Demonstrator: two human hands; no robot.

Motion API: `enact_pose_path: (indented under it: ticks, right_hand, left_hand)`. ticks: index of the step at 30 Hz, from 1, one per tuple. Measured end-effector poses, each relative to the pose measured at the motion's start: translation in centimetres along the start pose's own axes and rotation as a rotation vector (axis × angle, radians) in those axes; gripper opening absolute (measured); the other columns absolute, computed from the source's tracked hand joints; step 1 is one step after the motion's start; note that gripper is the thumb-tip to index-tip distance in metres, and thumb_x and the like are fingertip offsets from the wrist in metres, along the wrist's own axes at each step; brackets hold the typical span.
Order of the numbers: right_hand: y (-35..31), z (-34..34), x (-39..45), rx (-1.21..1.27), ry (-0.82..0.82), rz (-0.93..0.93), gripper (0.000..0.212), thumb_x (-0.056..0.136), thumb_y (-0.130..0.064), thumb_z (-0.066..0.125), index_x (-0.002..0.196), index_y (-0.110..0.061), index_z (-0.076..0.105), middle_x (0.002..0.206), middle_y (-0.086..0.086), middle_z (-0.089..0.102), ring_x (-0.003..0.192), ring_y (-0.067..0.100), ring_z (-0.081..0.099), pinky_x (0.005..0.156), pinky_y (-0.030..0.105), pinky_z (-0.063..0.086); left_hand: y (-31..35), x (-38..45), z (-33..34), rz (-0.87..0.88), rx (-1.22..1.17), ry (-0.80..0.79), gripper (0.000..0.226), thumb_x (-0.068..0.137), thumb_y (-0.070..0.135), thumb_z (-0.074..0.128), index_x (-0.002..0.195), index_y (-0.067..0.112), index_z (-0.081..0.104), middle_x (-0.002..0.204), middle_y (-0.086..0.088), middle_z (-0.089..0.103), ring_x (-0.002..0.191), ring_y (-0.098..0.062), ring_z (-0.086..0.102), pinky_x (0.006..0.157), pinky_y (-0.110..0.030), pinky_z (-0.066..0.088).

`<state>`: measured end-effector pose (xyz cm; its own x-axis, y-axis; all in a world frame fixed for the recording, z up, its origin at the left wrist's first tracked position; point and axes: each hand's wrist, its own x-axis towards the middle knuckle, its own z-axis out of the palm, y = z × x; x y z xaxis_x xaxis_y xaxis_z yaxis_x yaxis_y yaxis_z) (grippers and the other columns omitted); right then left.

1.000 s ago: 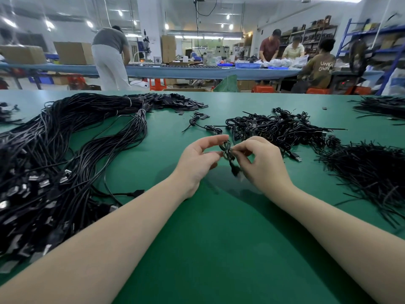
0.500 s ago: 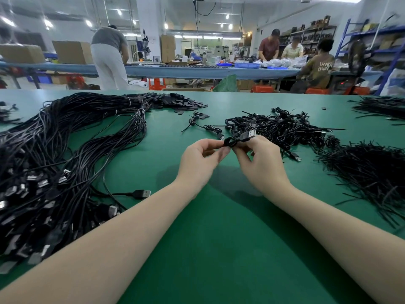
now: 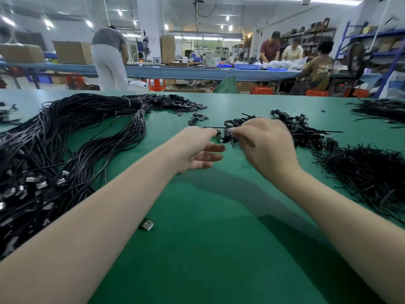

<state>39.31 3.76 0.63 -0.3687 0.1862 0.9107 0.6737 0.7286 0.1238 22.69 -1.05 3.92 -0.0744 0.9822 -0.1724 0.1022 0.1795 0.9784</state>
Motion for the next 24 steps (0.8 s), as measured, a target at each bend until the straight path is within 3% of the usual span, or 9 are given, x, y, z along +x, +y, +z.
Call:
enact_pose_path:
  ticks: [2,4,6,8,11,13,16,20,24]
  right_hand:
    - [2.3,-0.2,2.2,-0.056,-0.084,0.130,0.016,0.092,-0.016,0.061,0.098,-0.012,0.075,0.086,0.009,0.070,0.073,0.030,0.063,0.060,0.034,0.047]
    - [6.0,0.0,4.6,-0.244,-0.270,0.394,0.026,0.095,-0.015,0.053,0.116,-0.013,0.067,0.104,0.014,0.066,0.089,0.034,0.060,0.066,0.036,0.048]
    - [8.1,-0.2,6.1,-0.477,-0.659,0.681,0.048,0.089,-0.010,0.053,0.136,-0.012,0.047,0.127,0.020,0.050,0.114,0.038,0.049,0.087,0.044,0.048]
    - [7.7,0.2,6.2,-0.570,-0.872,0.743,0.057,0.084,-0.011,0.055,0.139,-0.012,0.038,0.133,0.023,0.042,0.122,0.040,0.041,0.095,0.046,0.042]
    - [4.1,1.6,4.0,-0.423,-0.749,0.538,0.049,0.085,-0.018,0.056,0.132,-0.015,0.044,0.129,0.016,0.047,0.118,0.035,0.044,0.090,0.044,0.044]
    - [1.2,2.4,1.2,-0.255,-0.685,0.479,0.044,0.089,-0.025,0.053,0.132,-0.018,0.047,0.129,0.011,0.048,0.118,0.030,0.045,0.090,0.042,0.046]
    - [-1.2,3.1,-2.5,-0.171,-0.663,0.478,0.040,0.092,-0.030,0.051,0.130,-0.018,0.051,0.139,0.012,0.041,0.130,0.030,0.034,0.098,0.041,0.042]
    - [-0.6,3.2,-3.6,-0.185,-0.582,0.468,0.040,0.091,-0.030,0.055,0.129,-0.019,0.054,0.145,0.012,0.037,0.138,0.030,0.022,0.108,0.039,0.028]
    - [-0.4,3.4,-3.7,-0.063,-0.647,0.570,0.036,0.093,-0.032,0.052,0.126,-0.020,0.058,0.138,0.008,0.044,0.132,0.027,0.028,0.101,0.034,0.034]
  left_hand:
    - [0.5,0.5,-2.0,0.130,0.358,0.151,0.021,0.096,0.032,0.047,0.113,0.021,0.053,0.092,0.003,0.068,0.067,-0.011,0.064,0.058,-0.023,0.047]
    - [1.1,1.1,-4.5,0.237,0.690,0.319,0.024,0.092,0.026,0.050,0.114,0.020,0.059,0.105,0.000,0.064,0.089,-0.019,0.064,0.073,-0.027,0.047]
    - [1.3,2.0,-7.5,0.200,1.052,0.468,0.025,0.089,0.018,0.051,0.110,0.013,0.063,0.113,-0.005,0.063,0.101,-0.026,0.060,0.085,-0.030,0.047]
    - [0.9,2.8,-10.2,0.024,1.341,0.529,0.019,0.086,0.013,0.053,0.102,0.007,0.061,0.113,-0.011,0.062,0.098,-0.031,0.059,0.087,-0.039,0.051]
    - [-0.6,2.9,-13.6,-0.357,1.597,0.504,0.032,0.089,0.023,0.058,0.118,0.009,0.058,0.122,-0.012,0.054,0.108,-0.033,0.056,0.083,-0.041,0.049]
    - [-1.8,2.9,-16.2,-0.456,1.605,0.593,0.053,0.090,0.040,0.060,0.132,0.011,0.048,0.137,-0.013,0.043,0.118,-0.036,0.051,0.082,-0.041,0.044]
    - [-2.7,2.5,-20.0,-0.355,1.471,0.713,0.056,0.095,0.052,0.046,0.128,0.006,0.047,0.135,-0.019,0.044,0.115,-0.040,0.051,0.091,-0.045,0.045]
    - [-2.8,1.7,-23.4,-0.312,1.500,0.560,0.026,0.093,0.028,0.057,0.101,0.009,0.072,0.104,-0.008,0.070,0.087,-0.025,0.063,0.085,-0.034,0.054]
    - [-3.6,1.0,-23.2,-0.274,1.558,0.503,0.039,0.094,0.037,0.057,0.126,0.015,0.060,0.123,-0.003,0.064,0.113,-0.022,0.059,0.093,-0.026,0.045]
